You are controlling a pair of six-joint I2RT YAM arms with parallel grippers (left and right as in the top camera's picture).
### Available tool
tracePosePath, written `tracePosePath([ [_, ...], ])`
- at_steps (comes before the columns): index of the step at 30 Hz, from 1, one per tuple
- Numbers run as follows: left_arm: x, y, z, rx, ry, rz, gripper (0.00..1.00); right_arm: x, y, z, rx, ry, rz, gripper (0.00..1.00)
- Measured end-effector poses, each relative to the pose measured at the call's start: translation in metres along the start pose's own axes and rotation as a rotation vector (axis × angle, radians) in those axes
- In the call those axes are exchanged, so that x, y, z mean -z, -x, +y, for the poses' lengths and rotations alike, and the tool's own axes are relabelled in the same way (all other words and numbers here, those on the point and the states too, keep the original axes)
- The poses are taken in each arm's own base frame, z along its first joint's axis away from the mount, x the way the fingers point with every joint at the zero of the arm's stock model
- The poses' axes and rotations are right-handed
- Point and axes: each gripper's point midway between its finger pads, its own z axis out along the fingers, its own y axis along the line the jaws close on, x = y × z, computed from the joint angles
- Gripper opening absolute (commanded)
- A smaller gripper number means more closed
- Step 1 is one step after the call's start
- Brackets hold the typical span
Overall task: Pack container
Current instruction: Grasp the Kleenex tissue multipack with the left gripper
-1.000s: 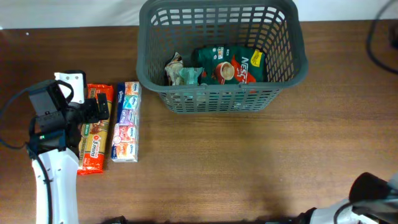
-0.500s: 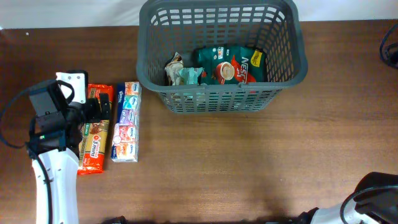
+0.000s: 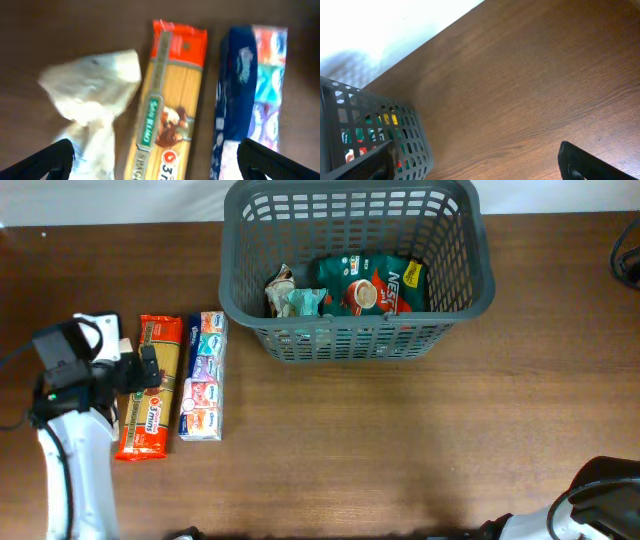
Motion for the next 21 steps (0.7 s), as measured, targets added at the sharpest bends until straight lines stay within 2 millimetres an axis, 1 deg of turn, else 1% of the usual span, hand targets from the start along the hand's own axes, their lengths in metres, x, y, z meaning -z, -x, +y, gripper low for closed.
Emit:
tracePosePath([
  [4, -0.030, -0.019, -0.016, -0.032, -0.094, 0.099, 1.00, 0.000, 0.000, 0.000, 0.000, 0.000, 0.000, 0.99],
  [5, -0.033, -0.021, -0.019, -0.037, -0.100, 0.109, 1.00, 0.000, 0.000, 0.000, 0.000, 0.000, 0.000, 0.99],
  [6, -0.041, -0.025, -0.029, -0.053, -0.118, 0.135, 1.00, 0.000, 0.000, 0.000, 0.001, 0.000, 0.000, 0.99],
  [10, -0.064, -0.030, -0.059, -0.099, -0.162, 0.181, 0.99, 0.000, 0.000, 0.000, 0.000, 0.001, 0.000, 0.99],
  [13, -0.085, -0.043, -0.091, -0.153, -0.208, 0.240, 0.98, 0.000, 0.000, 0.000, 0.000, 0.001, 0.000, 0.99],
  [18, -0.102, -0.059, -0.119, -0.180, -0.233, 0.303, 0.96, 0.000, 0.000, 0.001, 0.000, 0.004, 0.000, 0.99],
  [20, -0.108, -0.067, -0.125, -0.180, -0.238, 0.329, 0.96, 0.000, 0.000, 0.001, 0.000, 0.004, 0.000, 0.99],
  [21, -0.112, -0.071, -0.128, -0.176, -0.237, 0.344, 0.93, 0.000, 0.000, 0.001, 0.000, 0.004, 0.000, 0.99],
])
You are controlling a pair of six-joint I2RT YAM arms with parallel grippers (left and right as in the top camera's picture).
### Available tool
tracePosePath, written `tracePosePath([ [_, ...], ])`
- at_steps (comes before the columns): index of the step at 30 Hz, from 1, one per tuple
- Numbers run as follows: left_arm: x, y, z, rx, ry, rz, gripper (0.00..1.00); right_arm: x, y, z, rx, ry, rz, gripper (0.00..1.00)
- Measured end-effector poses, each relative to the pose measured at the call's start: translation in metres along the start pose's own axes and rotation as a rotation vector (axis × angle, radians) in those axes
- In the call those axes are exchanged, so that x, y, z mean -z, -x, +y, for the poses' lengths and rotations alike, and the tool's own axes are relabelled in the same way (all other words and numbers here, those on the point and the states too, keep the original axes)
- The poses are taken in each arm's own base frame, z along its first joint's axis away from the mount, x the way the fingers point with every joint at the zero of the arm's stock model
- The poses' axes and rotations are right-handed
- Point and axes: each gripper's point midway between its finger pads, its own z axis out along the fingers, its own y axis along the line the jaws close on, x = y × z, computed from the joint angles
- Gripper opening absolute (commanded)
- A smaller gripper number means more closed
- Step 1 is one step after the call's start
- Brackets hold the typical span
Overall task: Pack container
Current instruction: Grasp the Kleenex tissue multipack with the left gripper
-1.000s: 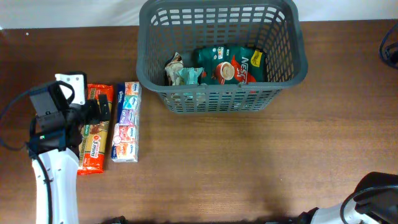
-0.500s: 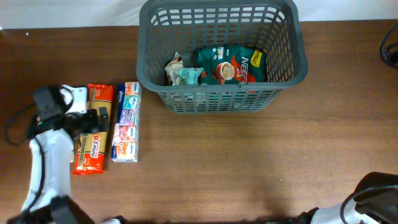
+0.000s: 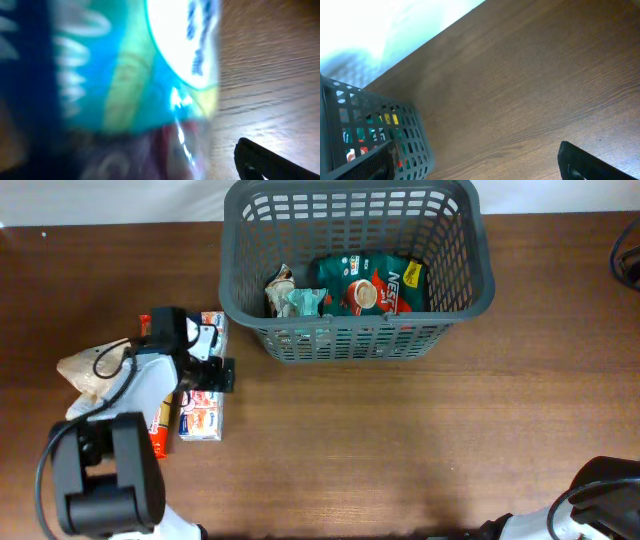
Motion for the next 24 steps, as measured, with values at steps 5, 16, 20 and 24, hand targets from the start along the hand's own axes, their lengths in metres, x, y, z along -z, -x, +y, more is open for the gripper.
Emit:
tracePosePath([
  [5, -0.011, -0.001, 0.005, 0.033, 0.036, 0.023, 0.58, 0.000, 0.000, 0.000, 0.001, 0.000, 0.000, 0.99],
  [16, -0.003, 0.003, 0.007, 0.057, 0.039, 0.057, 0.02, 0.000, 0.000, 0.000, 0.000, 0.000, 0.000, 0.99],
  [20, 0.017, 0.002, 0.004, 0.064, 0.028, 0.146, 0.02, 0.000, 0.000, 0.000, 0.000, 0.001, 0.000, 0.99],
  [24, 0.056, 0.040, 0.005, 0.059, 0.034, 0.096, 0.02, 0.000, 0.001, 0.001, 0.001, 0.003, -0.003, 0.99],
])
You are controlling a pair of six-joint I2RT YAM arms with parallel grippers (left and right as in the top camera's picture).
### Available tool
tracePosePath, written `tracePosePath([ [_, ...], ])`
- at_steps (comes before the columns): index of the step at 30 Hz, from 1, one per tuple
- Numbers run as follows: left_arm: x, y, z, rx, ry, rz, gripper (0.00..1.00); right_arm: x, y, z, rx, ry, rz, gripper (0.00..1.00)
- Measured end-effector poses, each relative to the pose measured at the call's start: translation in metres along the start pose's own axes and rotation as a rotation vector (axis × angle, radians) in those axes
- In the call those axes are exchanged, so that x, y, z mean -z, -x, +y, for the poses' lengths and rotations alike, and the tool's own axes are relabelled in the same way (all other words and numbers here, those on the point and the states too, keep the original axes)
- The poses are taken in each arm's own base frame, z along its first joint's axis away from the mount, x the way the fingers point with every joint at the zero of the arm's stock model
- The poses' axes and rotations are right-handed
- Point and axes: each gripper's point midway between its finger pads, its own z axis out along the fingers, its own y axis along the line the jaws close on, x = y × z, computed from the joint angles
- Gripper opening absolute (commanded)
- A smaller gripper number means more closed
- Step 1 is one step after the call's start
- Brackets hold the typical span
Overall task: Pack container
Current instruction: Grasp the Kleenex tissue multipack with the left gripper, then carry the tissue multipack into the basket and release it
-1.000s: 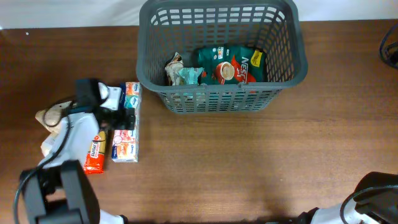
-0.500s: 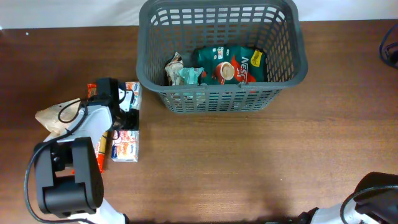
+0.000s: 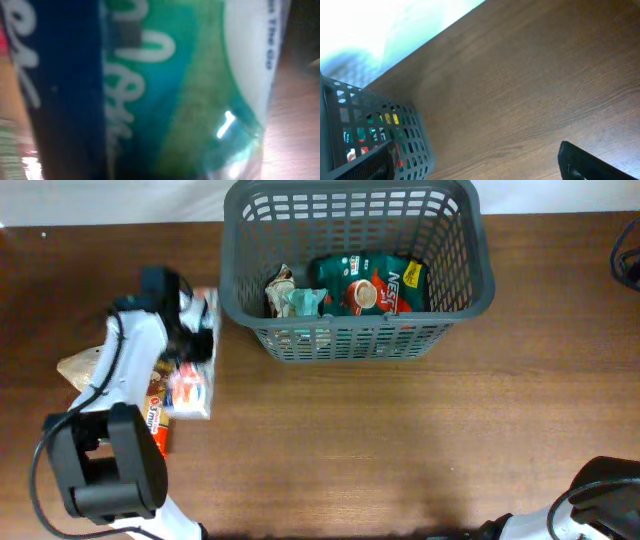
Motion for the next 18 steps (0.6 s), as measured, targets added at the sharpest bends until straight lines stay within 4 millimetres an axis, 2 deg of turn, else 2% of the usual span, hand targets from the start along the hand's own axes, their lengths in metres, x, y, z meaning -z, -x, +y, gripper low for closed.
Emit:
tracePosePath([
  [1, 0.025, 0.024, 0.001, -0.004, 0.007, -0.064, 0.02, 0.000, 0.000, 0.000, -0.001, 0.000, 0.001, 0.99],
  [2, 0.043, 0.038, 0.001, -0.007, 0.012, -0.106, 0.02, 0.000, -0.001, 0.000, 0.000, 0.000, 0.002, 0.99],
  [5, 0.100, 0.074, 0.002, -0.017, 0.031, -0.244, 0.02, 0.000, -0.001, 0.000, -0.001, 0.001, 0.002, 0.99],
  [7, 0.146, 0.097, 0.001, -0.029, 0.045, -0.368, 0.02, 0.000, -0.001, 0.000, -0.001, 0.001, 0.002, 0.99],
  [12, 0.241, 0.126, -0.009, -0.154, 0.098, -0.614, 0.02, 0.000, -0.001, 0.000, -0.001, 0.001, 0.003, 0.99],
  [14, 0.269, 0.133, -0.022, -0.257, 0.127, -0.689, 0.02, 0.000, -0.001, 0.000, -0.001, 0.001, 0.003, 0.99],
  [15, 0.287, 0.138, -0.038, -0.357, 0.147, -0.743, 0.02, 0.000, -0.001, 0.000, -0.001, 0.001, 0.003, 0.99],
  [18, 0.300, 0.140, -0.077, -0.579, 0.158, -0.791, 0.02, 0.000, -0.001, 0.000, -0.001, 0.001, 0.002, 0.99],
])
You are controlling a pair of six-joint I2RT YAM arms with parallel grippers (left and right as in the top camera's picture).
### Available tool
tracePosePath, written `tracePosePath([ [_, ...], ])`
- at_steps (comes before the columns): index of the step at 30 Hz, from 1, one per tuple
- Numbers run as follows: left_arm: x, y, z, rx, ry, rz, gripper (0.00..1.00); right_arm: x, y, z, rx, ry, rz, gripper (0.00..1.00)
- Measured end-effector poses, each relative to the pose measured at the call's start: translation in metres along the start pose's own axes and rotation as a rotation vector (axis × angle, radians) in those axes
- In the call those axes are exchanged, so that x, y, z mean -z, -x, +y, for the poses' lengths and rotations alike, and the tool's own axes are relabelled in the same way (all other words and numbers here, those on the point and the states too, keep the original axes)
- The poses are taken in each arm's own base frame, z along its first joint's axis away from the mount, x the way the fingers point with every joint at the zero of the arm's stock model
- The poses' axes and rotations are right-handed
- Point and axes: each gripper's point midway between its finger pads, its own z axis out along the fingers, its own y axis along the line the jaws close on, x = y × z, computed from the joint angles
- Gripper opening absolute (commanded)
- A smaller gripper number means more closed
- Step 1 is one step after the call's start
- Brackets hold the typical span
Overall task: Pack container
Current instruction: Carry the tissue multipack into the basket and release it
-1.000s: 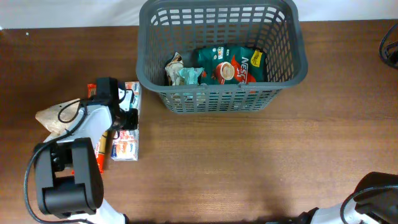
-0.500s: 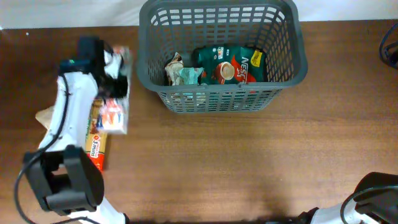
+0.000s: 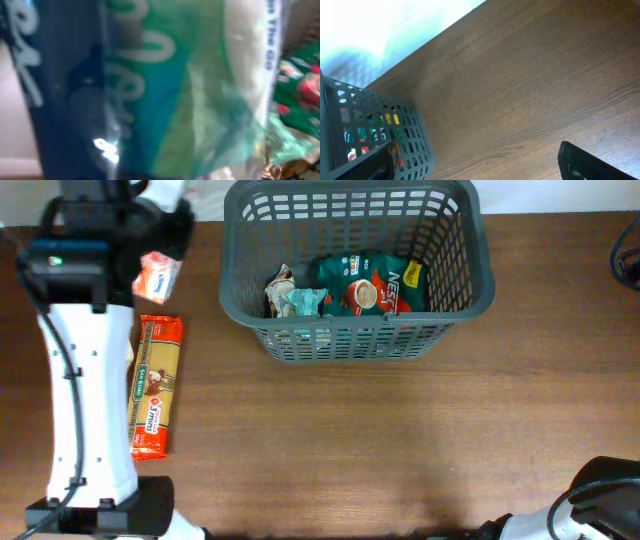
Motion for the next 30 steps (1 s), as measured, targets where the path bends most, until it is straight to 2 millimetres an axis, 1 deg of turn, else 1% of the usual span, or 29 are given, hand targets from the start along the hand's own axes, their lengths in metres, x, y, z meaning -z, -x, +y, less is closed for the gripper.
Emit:
tracePosePath([
  [2, 0.000, 0.019, -0.035, -0.173, -0.082, -0.055, 0.02, 0.000, 0.000, 0.000, 0.000, 0.000, 0.000, 0.99],
  [3, 0.001, 0.029, -0.055, -0.263, -0.129, -0.088, 0.02, 0.000, 0.000, 0.000, 0.000, 0.000, 0.000, 0.99],
  [6, 0.006, 0.057, -0.108, -0.458, -0.224, -0.193, 0.02, 0.000, 0.000, 0.000, 0.001, 0.000, 0.000, 0.99],
  [7, 0.008, 0.065, -0.123, -0.509, -0.245, -0.227, 0.02, 0.000, 0.000, 0.000, 0.000, 0.000, 0.000, 0.99],
  [9, 0.008, 0.074, -0.145, -0.584, -0.280, -0.270, 0.02, 0.000, 0.000, 0.000, -0.001, 0.000, 0.000, 0.99],
  [11, 0.000, 0.076, -0.166, -0.658, -0.318, -0.285, 0.02, 0.000, 0.000, 0.000, 0.000, 0.000, 0.000, 0.99],
  [14, -0.029, 0.069, -0.195, -0.744, -0.377, -0.268, 0.01, 0.000, 0.000, 0.000, -0.001, 0.000, 0.000, 0.99],
  [17, -0.078, 0.046, -0.224, -0.808, -0.455, -0.205, 0.02, 0.000, 0.000, 0.000, -0.003, 0.000, 0.000, 0.99],
  [20, -0.122, 0.020, -0.244, -0.831, -0.512, -0.142, 0.02, 0.000, 0.000, 0.000, -0.003, 0.000, 0.000, 0.99],
  [22, -0.145, 0.002, -0.256, -0.839, -0.550, -0.099, 0.15, 0.000, 0.000, 0.000, -0.002, 0.000, 0.000, 0.99],
  [24, -0.160, -0.012, -0.264, -0.839, -0.577, -0.068, 0.25, 0.000, 0.000, 0.000, -0.003, 0.000, 0.000, 0.99],
  [25, -0.165, -0.017, -0.267, -0.839, -0.587, -0.056, 0.27, 0.000, 0.000, 0.000, -0.003, 0.000, 0.000, 0.99],
  [27, -0.173, -0.025, -0.271, -0.829, -0.598, -0.033, 0.27, 0.000, 0.000, 0.000, -0.002, 0.000, 0.000, 0.99],
  [28, -0.175, -0.026, -0.271, -0.821, -0.598, -0.025, 0.32, 0.000, 0.000, 0.000, -0.003, 0.000, 0.000, 0.99],
  [29, -0.176, -0.027, -0.270, -0.810, -0.594, -0.016, 0.42, 0.000, 0.000, 0.000, -0.003, 0.000, 0.000, 0.99],
  [30, -0.177, -0.028, -0.269, -0.797, -0.586, -0.006, 0.62, 0.000, 0.000, 0.000, -0.003, 0.000, 0.000, 0.99],
])
